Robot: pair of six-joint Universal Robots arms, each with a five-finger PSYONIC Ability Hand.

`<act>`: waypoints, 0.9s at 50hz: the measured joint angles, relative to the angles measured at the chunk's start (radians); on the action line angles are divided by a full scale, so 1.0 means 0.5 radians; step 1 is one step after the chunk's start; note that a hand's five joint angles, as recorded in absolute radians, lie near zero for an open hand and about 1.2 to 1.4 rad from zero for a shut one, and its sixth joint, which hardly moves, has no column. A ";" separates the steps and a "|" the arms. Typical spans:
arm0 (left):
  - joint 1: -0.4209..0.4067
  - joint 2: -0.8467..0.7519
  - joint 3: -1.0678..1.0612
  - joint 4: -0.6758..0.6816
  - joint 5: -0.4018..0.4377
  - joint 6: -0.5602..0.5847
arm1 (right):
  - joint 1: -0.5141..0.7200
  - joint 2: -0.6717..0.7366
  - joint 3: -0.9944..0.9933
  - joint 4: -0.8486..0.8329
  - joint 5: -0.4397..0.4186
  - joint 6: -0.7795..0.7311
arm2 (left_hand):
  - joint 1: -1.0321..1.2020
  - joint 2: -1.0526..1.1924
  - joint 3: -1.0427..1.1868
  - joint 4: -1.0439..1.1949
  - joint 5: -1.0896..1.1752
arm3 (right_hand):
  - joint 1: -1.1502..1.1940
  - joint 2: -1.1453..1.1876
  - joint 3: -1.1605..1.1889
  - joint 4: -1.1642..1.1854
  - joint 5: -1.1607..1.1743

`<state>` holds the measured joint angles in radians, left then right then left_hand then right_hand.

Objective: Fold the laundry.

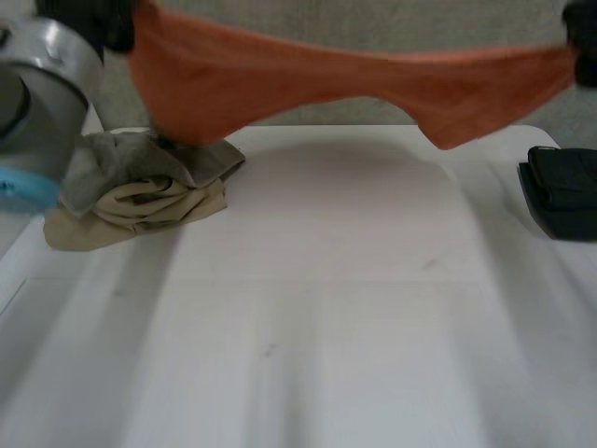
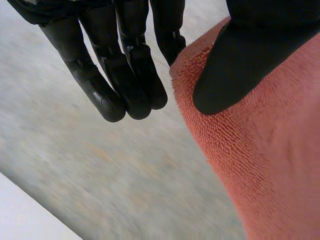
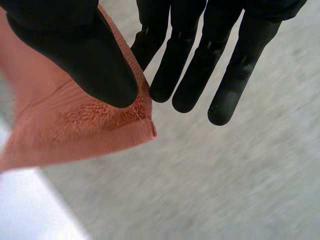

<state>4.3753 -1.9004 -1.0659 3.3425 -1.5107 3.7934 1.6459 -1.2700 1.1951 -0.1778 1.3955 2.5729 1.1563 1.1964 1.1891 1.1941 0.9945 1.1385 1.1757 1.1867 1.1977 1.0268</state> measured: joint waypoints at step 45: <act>-0.263 0.294 -1.521 -1.228 -0.262 0.108 | -0.710 -0.232 1.031 1.614 -0.365 -1.448 | 0.000 0.000 0.000 0.000 0.000 | 0.000 0.009 0.008 0.000 0.000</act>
<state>4.2436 -1.7533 -1.8262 2.7284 -1.6416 3.8473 1.2907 -1.3859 1.7104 0.6293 1.2132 1.8488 1.1564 1.1964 1.1892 1.1941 0.9945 1.1385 1.1800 1.1909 1.1977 1.0269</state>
